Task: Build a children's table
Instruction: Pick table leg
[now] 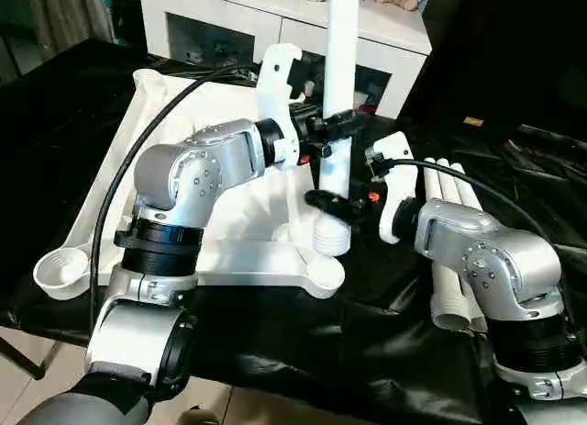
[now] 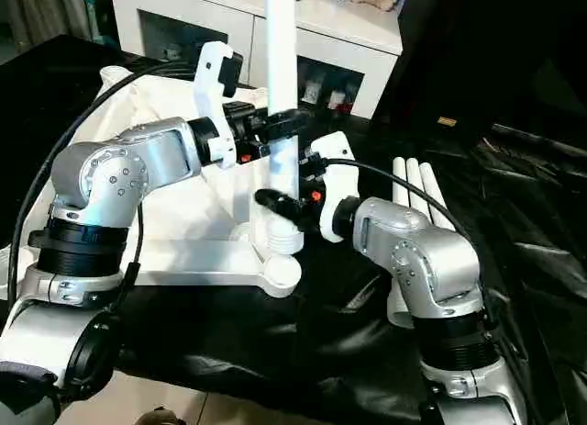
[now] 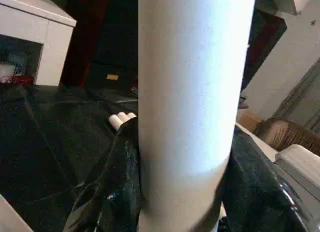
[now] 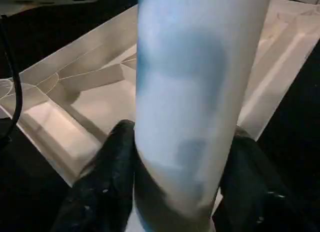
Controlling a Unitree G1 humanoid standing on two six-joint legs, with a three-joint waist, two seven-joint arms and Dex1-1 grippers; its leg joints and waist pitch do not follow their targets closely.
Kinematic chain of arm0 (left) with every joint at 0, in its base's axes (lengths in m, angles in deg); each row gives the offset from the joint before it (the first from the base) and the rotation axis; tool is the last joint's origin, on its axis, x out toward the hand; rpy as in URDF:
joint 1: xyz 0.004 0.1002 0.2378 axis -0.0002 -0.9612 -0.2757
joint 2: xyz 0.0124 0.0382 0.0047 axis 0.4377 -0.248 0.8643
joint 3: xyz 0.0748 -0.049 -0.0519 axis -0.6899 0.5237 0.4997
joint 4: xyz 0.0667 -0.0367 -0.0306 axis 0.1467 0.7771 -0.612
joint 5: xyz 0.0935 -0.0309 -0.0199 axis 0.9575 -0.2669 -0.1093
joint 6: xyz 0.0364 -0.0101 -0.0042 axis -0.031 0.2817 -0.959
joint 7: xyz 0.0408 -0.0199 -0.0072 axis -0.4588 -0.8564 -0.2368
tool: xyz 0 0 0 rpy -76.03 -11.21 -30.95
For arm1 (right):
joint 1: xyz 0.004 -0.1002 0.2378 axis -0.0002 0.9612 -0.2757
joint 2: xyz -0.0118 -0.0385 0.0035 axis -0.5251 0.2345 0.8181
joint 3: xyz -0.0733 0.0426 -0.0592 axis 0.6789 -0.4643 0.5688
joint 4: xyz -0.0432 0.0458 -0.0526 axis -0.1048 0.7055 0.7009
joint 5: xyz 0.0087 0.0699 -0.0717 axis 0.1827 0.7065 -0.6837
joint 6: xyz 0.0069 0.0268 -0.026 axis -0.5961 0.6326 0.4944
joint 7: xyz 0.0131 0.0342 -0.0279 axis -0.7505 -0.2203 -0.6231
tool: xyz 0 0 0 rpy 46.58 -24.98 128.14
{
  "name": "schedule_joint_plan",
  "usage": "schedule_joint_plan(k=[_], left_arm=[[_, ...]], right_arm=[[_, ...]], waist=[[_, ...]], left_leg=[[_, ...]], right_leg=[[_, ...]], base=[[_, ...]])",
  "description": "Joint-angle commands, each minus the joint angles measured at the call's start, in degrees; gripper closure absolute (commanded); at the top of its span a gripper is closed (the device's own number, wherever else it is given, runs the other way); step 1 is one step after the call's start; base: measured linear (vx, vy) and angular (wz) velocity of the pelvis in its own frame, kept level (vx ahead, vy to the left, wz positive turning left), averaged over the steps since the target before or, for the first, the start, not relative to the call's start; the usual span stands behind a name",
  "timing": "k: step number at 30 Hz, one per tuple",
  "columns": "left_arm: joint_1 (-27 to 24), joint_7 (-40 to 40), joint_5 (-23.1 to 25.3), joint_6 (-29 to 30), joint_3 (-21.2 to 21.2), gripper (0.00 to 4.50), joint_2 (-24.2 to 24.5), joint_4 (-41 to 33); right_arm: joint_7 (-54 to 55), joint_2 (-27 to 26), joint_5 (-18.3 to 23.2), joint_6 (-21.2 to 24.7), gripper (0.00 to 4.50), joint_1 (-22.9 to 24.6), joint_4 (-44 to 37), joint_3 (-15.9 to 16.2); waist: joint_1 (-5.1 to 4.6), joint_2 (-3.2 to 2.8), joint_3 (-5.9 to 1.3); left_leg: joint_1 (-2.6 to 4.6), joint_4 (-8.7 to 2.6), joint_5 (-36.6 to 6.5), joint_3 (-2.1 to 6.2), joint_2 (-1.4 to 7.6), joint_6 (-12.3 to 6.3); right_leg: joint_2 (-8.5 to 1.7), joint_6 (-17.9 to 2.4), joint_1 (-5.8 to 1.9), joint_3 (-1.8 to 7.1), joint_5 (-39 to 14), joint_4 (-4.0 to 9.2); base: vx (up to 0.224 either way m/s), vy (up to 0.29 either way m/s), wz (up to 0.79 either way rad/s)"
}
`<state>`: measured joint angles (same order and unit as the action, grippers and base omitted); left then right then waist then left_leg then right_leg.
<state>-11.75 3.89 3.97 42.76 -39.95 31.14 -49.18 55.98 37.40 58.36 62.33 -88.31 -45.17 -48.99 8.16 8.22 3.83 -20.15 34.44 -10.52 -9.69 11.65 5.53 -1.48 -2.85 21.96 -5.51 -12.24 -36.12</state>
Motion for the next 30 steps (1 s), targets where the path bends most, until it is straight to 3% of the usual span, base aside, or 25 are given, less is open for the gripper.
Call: schedule_joint_plan(k=[1,5,6,7,10,11,16,20,26,29,30], left_arm=[[0.69,-0.34,0.48,-0.40,-0.72,2.68,-0.63,-0.96],[0.41,-0.32,0.27,-0.34,-0.29,2.68,-0.69,-1.06],[-0.04,0.92,-0.44,0.10,-0.04,2.12,-0.32,-1.55],[-0.13,1.21,-0.59,0.19,-0.03,1.98,-0.24,-1.66],[-0.80,4.19,-5.77,3.28,2.55,1.89,-0.81,-2.67],[-1.61,6.77,-7.74,3.95,2.74,1.64,-0.44,-3.70],[-3.42,12.24,-9.62,4.25,1.32,1.49,1.44,-5.95],[-3.77,13.13,-10.37,5.98,1.10,1.74,2.36,-6.61],[-4.24,14.20,-10.96,6.52,0.65,2.25,2.48,-7.16],[-3.83,14.12,-10.74,6.09,1.11,2.29,2.18,-6.40],[-3.71,14.17,-10.57,5.80,1.12,2.51,2.19,-6.16]], right_arm=[[-1.28,0.83,0.69,0.57,2.42,0.51,-1.43,0.05],[-2.37,1.33,1.24,0.38,2.62,1.25,-1.71,0.20],[-4.02,2.15,1.95,-0.30,2.64,1.85,-1.74,-0.05],[-4.33,2.31,2.08,-0.44,2.64,1.93,-1.73,-0.10],[-7.11,3.51,3.54,-0.94,2.64,2.50,-1.39,-1.11],[-9.72,4.69,4.75,-1.10,2.64,2.99,-1.12,-1.73],[-14.92,7.82,6.21,-1.14,2.65,3.85,-0.35,-2.02],[-18.15,10.16,6.64,-2.18,2.65,3.97,0.44,-1.81],[-19.79,11.38,6.43,-3.32,2.65,4.05,0.18,-0.62],[-19.95,11.32,6.06,-3.70,2.65,3.96,0.27,-0.45],[-20.01,11.33,5.98,-3.83,2.65,3.93,0.35,-0.39]], waist=[[-0.18,-0.66,-4.18],[-0.16,-0.56,-4.17],[-0.14,-0.61,-4.18],[-0.11,-0.60,-4.18],[-0.10,-0.39,-4.18],[-0.07,-0.25,-4.14],[-0.09,-0.41,-4.02],[0.04,-0.56,-3.92],[0.04,-0.38,-4.06],[0.03,-0.46,-4.09],[0.00,-0.36,-4.09]], left_leg=[[0.24,-3.47,-1.36,0.83,2.23,2.06],[0.26,-3.40,-1.26,0.75,2.21,1.71],[0.26,-3.44,-1.22,0.79,2.26,1.63],[0.30,-3.41,-1.30,0.77,2.29,1.59],[0.09,-3.32,-1.29,0.72,2.18,1.13],[0.06,-3.26,-1.31,0.67,2.11,0.95],[0.14,-3.37,-1.91,0.66,2.24,0.56],[0.25,-3.35,-2.90,0.64,2.27,0.72],[0.07,-3.27,-1.84,0.68,2.18,0.58],[0.08,-3.23,-1.63,0.67,2.16,0.34],[0.13,-3.24,-1.60,0.68,2.23,0.32]], right_leg=[[-6.97,-1.47,-3.69,4.36,-3.23,3.92],[-7.03,-1.66,-3.69,4.38,-3.26,3.98],[-7.01,-1.74,-3.68,4.34,-3.35,3.97],[-7.02,-1.73,-3.64,4.36,-3.31,3.98],[-7.12,-2.32,-3.84,4.30,-3.30,3.99],[-7.08,-2.54,-3.87,4.28,-3.78,3.97],[-6.97,-2.04,-3.65,4.25,-6.22,4.35],[-7.02,-1.89,-3.52,4.23,-9.36,4.74],[-6.90,-1.92,-3.63,4.18,-8.66,4.58],[-6.88,-2.35,-3.59,4.17,-8.04,4.54],[-6.88,-2.49,-3.55,4.14,-7.98,4.54]], base=[[0.000,0.000,0.00],[0.000,0.000,0.00],[0.000,0.000,0.00],[0.000,0.000,0.00],[0.000,0.000,0.00],[0.000,0.000,0.00],[0.000,0.000,0.00],[0.000,0.000,0.00],[0.000,0.000,0.00],[0.000,0.000,0.00],[0.000,0.000,0.00]])
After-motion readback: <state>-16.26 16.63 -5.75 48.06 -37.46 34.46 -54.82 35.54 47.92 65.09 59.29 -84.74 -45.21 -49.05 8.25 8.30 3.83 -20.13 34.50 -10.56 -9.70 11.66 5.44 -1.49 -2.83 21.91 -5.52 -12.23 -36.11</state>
